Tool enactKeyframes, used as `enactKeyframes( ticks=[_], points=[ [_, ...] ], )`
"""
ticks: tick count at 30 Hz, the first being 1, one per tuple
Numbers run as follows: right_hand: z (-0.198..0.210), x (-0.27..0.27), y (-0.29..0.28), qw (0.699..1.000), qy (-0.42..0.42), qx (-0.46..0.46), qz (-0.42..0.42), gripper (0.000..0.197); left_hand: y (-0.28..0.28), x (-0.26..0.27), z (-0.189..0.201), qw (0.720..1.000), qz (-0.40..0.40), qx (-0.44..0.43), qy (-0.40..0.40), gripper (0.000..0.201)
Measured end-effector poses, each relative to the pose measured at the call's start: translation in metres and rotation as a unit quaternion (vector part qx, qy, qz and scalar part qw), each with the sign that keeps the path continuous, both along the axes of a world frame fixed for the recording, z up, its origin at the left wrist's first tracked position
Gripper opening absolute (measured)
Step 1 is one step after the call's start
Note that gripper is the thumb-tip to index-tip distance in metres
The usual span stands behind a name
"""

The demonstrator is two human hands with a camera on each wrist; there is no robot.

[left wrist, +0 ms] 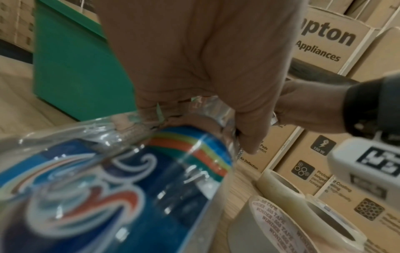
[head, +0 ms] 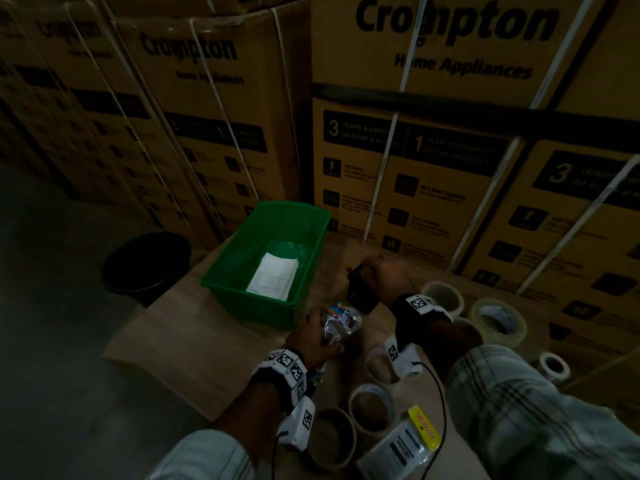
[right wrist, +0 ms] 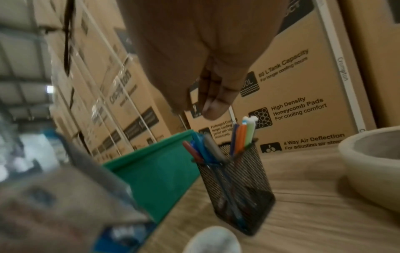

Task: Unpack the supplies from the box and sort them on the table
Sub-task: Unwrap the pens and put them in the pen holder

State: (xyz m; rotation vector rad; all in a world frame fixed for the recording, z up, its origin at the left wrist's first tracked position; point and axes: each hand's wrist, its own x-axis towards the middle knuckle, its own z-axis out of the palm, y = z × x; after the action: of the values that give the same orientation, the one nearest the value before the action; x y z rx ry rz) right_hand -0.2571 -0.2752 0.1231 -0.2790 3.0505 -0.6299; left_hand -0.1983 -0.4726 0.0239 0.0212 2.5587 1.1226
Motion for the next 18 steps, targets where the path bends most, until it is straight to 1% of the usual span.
enactKeyframes(
  ticks=[3,6,7,9,11,12,13,15,17,18],
  points=[
    [0.005,0.004,-0.004,0.999,-0.030,0.010,0.018,0.028,0.002,0.003,0.007,1.000,-0.003,0.001,0.000,0.111],
    [0.009,0.010,-0.006,0.998,-0.065,-0.010,0.018,0.029,0.002,0.008,0.008,1.000,-0.005,-0.003,0.007,0.111],
    [0.009,0.011,-0.007,0.998,-0.062,-0.012,0.016,0.028,0.001,0.009,0.009,1.000,-0.003,-0.005,0.007,0.110],
    [0.010,0.016,-0.009,0.999,-0.028,-0.016,0.016,0.026,0.001,0.009,0.012,1.000,-0.002,-0.007,0.008,0.109],
    [0.006,0.021,-0.011,0.999,-0.003,-0.047,0.013,0.022,0.002,0.011,0.020,1.000,-0.006,-0.014,0.011,0.106],
    [0.005,0.025,-0.012,0.998,-0.005,-0.066,0.018,0.020,0.002,0.010,0.021,1.000,-0.013,-0.022,0.014,0.103],
    [-0.004,0.026,-0.012,0.995,-0.021,-0.094,0.021,0.018,0.003,0.010,0.024,0.999,-0.021,-0.037,0.018,0.100],
    [-0.021,0.030,-0.012,0.988,-0.088,-0.126,0.015,0.016,0.007,0.009,0.031,0.996,-0.041,-0.077,0.028,0.096],
    [-0.040,0.035,-0.010,0.975,-0.150,-0.163,-0.010,0.016,0.013,0.008,0.039,0.986,-0.069,-0.146,0.052,0.091],
    [-0.044,0.041,-0.011,0.961,-0.183,-0.204,-0.036,0.016,0.018,0.008,0.046,0.974,-0.089,-0.195,0.074,0.086]
  ],
)
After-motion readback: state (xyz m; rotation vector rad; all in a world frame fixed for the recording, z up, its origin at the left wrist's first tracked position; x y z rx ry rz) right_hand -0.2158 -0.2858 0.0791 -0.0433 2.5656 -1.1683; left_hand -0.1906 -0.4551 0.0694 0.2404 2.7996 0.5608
